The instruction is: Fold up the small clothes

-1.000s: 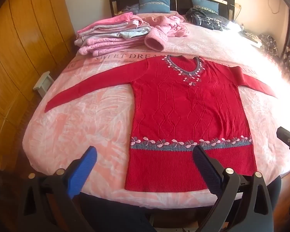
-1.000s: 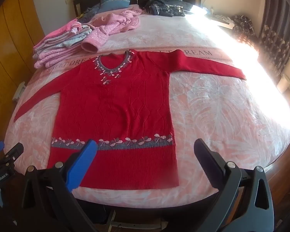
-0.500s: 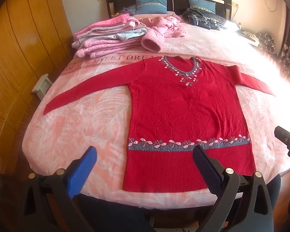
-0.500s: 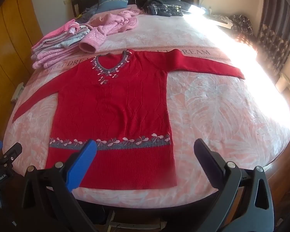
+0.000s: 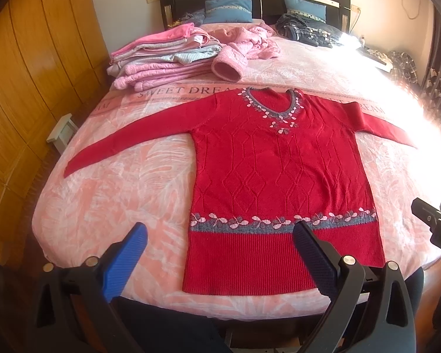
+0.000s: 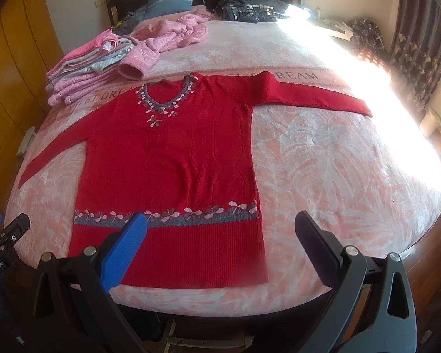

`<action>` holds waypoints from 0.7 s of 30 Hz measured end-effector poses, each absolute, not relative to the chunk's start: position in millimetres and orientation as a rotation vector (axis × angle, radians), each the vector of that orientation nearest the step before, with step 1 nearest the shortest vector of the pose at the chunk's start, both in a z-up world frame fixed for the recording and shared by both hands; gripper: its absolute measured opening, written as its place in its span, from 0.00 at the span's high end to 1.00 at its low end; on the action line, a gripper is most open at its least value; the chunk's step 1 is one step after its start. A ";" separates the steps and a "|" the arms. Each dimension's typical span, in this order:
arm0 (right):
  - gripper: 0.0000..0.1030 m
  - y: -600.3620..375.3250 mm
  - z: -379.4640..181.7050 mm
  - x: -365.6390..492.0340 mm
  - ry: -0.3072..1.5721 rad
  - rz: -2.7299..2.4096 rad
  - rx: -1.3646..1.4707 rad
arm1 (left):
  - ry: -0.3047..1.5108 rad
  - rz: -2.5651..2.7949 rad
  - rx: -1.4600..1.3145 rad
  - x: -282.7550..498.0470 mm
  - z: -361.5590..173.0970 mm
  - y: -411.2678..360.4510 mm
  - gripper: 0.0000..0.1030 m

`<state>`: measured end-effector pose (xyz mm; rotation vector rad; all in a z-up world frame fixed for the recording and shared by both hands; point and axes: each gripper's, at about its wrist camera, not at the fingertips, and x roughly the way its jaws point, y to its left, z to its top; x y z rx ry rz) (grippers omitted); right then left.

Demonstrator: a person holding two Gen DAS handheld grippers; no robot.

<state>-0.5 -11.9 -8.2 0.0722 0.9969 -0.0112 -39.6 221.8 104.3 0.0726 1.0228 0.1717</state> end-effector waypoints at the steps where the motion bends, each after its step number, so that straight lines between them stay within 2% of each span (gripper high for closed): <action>1: 0.03 -12.1 -8.5 -0.7 0.997 -0.011 0.073 | 1.023 0.171 0.073 -39.4 104.5 221.4 0.04; 21: 0.03 -12.9 -10.2 -0.5 0.994 -0.010 0.077 | 1.025 0.166 0.070 -38.0 105.0 219.2 0.04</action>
